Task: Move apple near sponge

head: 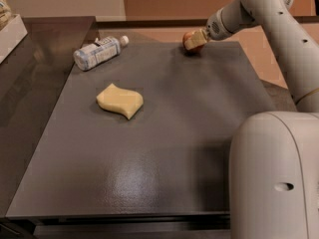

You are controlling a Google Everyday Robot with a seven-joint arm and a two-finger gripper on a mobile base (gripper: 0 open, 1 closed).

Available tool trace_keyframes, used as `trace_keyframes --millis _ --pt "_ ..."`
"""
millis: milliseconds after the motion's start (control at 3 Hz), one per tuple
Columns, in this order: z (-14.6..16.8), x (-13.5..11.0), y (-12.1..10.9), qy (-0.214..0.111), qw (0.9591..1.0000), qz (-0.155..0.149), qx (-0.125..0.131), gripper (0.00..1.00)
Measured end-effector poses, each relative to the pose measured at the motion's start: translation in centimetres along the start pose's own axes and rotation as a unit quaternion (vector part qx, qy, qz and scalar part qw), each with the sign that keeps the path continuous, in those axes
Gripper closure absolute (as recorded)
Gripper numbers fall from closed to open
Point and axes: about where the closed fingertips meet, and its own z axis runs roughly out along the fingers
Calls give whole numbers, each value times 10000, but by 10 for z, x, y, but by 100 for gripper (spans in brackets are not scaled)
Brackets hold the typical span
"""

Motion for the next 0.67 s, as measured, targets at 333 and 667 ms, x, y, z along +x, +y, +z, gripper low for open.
trace_keyframes --millis 333,667 --pt "-13 -3 5 -6 9999 -122 -29 85" --pt "-30 -5 22 -43 9994 -293 -160 100"
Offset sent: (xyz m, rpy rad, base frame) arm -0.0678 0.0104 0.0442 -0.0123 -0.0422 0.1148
